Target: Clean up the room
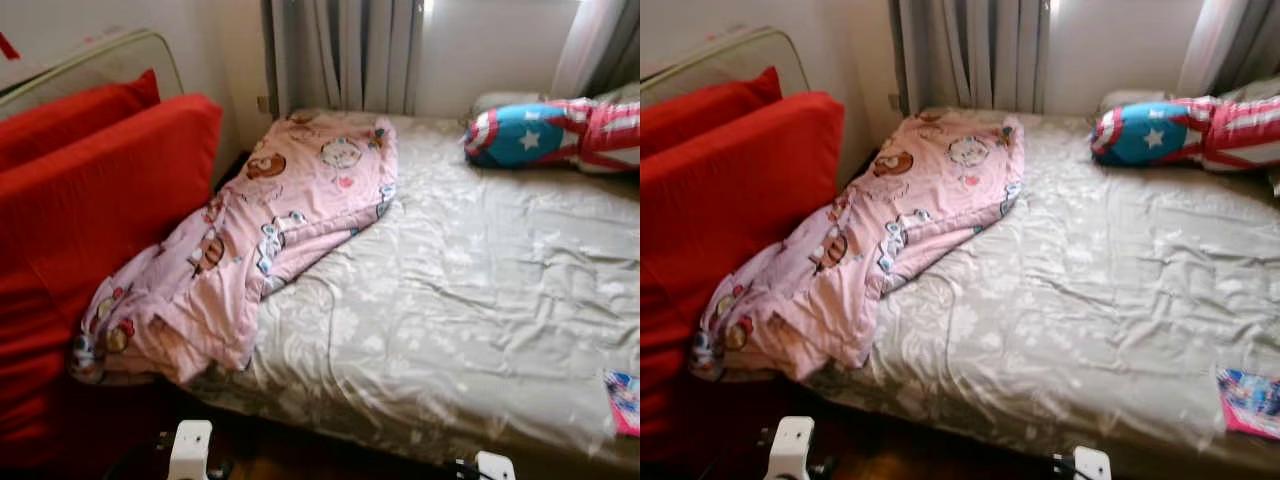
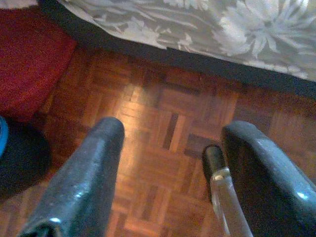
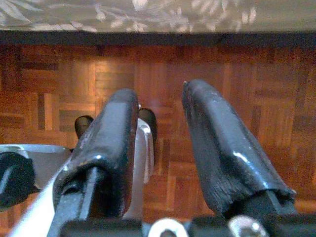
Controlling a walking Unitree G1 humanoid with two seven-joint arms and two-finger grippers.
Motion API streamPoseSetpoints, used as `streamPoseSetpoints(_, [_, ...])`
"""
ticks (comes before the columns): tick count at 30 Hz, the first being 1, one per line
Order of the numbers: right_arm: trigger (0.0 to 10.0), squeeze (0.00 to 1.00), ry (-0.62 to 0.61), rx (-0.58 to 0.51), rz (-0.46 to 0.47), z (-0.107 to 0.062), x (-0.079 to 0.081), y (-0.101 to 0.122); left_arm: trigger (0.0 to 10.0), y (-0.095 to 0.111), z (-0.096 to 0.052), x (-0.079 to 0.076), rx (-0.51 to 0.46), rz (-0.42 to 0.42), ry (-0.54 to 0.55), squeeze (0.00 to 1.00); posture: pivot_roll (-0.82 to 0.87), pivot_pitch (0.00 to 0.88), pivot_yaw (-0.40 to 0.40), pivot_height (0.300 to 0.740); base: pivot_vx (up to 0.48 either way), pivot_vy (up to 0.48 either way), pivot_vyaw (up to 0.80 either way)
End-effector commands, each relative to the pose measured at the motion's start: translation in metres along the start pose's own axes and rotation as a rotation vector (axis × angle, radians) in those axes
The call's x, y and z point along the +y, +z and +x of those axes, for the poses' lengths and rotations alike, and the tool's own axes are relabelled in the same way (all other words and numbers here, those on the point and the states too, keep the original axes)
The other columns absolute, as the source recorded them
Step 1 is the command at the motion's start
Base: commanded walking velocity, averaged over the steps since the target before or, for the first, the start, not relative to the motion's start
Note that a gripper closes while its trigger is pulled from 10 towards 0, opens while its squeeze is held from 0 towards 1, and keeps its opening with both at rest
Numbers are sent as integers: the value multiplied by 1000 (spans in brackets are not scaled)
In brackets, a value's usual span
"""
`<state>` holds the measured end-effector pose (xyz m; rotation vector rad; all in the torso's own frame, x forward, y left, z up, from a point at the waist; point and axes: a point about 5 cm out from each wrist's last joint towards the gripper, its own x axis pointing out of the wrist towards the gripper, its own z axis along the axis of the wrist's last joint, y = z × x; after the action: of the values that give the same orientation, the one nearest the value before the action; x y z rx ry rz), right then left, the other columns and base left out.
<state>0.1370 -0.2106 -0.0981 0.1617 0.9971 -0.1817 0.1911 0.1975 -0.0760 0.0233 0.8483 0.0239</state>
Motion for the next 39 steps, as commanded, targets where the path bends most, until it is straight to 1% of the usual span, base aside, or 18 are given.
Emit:
streamPoseSetpoints(1, [10000, 0, 11, -2, 4, 1, 5, 0, 10000, -2, -1, 7, 12, 13, 17, 0, -91, 0, 31, 740, 0, 405, 0])
streamPoseSetpoints(26, [10000, 0, 12, -2, 2, 1, 5, 0, 10000, -3, -1, 7, 12, 13, 19, 0, -89, 0, 31, 740, 0, 397, 0])
streamPoseSetpoints(39, [10000, 0, 12, -9, 4, 0, 5, 0, 10000, 0, -1, 6, -6, 11, 14, 0, -83, 0, 29, 740, 0, 0, 0])
